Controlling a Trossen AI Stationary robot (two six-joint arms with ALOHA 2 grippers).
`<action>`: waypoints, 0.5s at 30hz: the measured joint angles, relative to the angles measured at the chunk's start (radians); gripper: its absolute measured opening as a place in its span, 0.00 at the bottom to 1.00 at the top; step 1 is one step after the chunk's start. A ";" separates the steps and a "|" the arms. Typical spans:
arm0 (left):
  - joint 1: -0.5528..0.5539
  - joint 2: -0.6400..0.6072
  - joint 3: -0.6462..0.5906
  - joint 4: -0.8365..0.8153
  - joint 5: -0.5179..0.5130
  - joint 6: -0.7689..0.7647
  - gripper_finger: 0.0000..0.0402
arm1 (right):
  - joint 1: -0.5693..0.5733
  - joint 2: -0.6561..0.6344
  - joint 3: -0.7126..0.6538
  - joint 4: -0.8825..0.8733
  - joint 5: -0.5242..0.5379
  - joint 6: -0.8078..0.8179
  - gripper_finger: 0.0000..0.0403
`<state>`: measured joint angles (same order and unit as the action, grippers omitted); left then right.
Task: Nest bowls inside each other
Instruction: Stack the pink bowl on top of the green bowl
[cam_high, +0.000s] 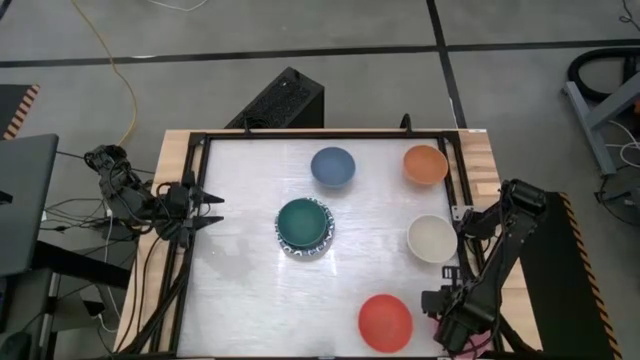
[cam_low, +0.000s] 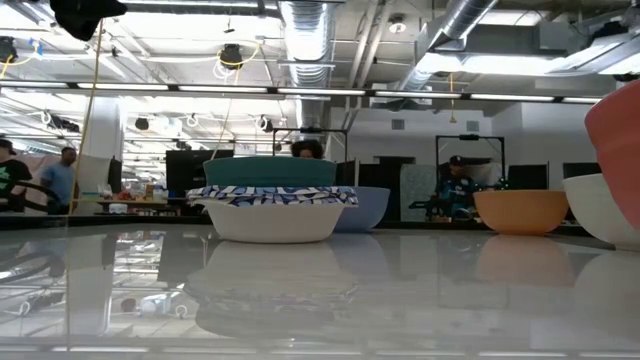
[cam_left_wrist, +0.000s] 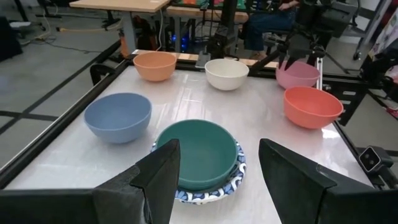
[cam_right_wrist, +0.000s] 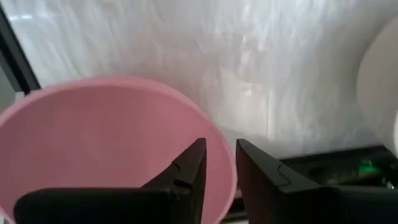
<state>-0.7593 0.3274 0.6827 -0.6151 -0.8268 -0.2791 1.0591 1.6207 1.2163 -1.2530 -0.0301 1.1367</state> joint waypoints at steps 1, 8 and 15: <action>0.000 0.000 0.000 0.000 0.000 -0.002 0.52 | 0.001 0.000 0.000 0.005 0.007 -0.002 0.27; 0.000 0.000 0.000 0.000 0.000 -0.006 0.52 | -0.011 -0.033 0.000 0.009 0.027 0.016 0.27; 0.000 0.000 0.000 0.000 0.000 0.003 0.52 | -0.033 -0.267 0.000 -0.004 0.148 0.202 0.27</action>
<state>-0.7593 0.3275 0.6827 -0.6155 -0.8268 -0.2760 1.0259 1.3536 1.2163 -1.2565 0.1182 1.3390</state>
